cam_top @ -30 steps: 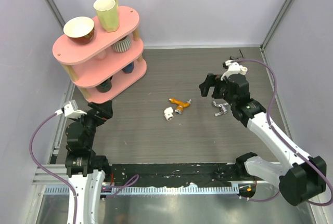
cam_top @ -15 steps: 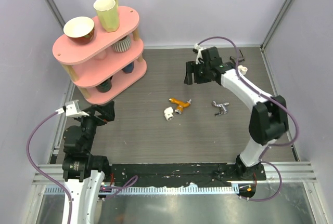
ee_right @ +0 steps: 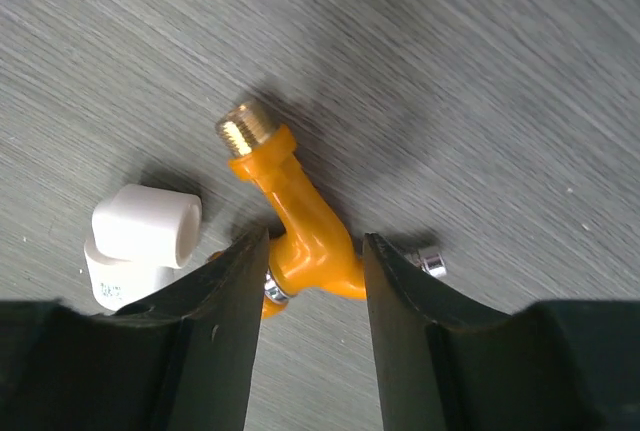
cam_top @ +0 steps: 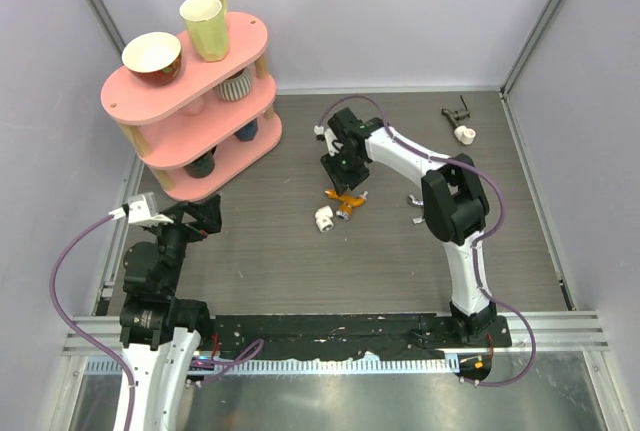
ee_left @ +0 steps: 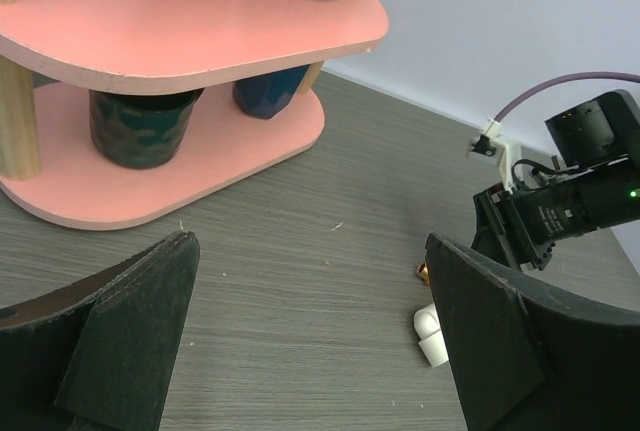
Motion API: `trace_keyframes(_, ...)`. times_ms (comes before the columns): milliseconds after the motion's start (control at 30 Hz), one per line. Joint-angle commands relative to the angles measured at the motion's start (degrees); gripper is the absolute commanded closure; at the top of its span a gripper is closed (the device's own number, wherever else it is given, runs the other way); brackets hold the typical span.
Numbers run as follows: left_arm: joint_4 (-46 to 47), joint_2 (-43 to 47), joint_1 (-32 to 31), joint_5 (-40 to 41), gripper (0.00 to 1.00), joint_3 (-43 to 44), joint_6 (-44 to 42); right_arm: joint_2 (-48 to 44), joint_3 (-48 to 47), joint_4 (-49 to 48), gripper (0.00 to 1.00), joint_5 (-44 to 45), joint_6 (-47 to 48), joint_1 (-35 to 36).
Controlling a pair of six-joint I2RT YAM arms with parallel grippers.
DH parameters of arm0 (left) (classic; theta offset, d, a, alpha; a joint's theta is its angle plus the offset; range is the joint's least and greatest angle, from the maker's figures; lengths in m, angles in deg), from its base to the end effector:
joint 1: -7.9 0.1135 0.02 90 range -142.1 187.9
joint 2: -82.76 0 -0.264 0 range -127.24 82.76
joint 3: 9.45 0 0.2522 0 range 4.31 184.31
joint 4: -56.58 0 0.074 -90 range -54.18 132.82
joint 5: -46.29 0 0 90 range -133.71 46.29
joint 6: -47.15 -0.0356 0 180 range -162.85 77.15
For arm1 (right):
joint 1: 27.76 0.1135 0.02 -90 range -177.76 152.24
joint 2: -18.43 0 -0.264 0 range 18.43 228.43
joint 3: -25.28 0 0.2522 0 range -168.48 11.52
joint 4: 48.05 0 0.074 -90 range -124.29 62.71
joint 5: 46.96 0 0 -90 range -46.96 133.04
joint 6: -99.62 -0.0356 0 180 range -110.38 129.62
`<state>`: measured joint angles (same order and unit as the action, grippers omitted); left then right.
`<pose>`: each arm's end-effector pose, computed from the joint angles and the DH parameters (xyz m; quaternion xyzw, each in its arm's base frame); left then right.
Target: Install the water faucets
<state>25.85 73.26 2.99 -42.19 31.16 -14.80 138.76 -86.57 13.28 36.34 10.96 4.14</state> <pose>0.0849 -0.0063 0.2881 -0.1506 0.6885 -0.1923 0.6829 0.3718 0.2363 0.2015 -0.2909 0.9388 0.1016 0.1536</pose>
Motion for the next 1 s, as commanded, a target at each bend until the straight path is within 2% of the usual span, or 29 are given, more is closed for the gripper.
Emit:
trace_keyframes(0,2.82,-0.52,-0.19,0.77,0.0,-0.04,-0.54,2.27,-5.18,3.4,0.52,0.37,4.19,1.58)
trace_keyframes(233,2.73,-0.87,-0.19,0.59,0.0,0.04,-0.54,6.31,-6.33,3.58,0.53,1.51,5.6,4.48)
trace_keyframes(333,2.91,-0.87,-0.28,0.42,0.0,-0.04,-0.46,7.81,-7.12,3.67,0.58,4.49,5.69,5.1)
trace_keyframes(400,3.0,-0.87,-0.28,0.42,0.0,-0.13,-0.46,8.16,-7.3,3.76,0.63,6.08,5.77,5.54)
trace_keyframes(467,2.91,-0.87,-0.28,0.24,0.0,-0.13,-0.46,7.99,-7.12,3.84,0.76,6.09,5.51,5.54)
trace_keyframes(633,3.17,-1.49,-0.28,-1.07,0.0,-0.13,-0.54,3.08,-5.46,3.4,0.99,5.2,4.2,5.54)
trace_keyframes(800,7.03,-3.77,-0.72,-4.59,0.0,-0.48,1.91,-3.6,-4.22,2.18,0.99,3.8,-1.16,4.23)
trace_keyframes(967,13.44,-10.52,-1.16,-9.59,0.0,0.3,7.09,-12.9,-0.98,-2.03,0.99,6.43,-16.59,2.64)
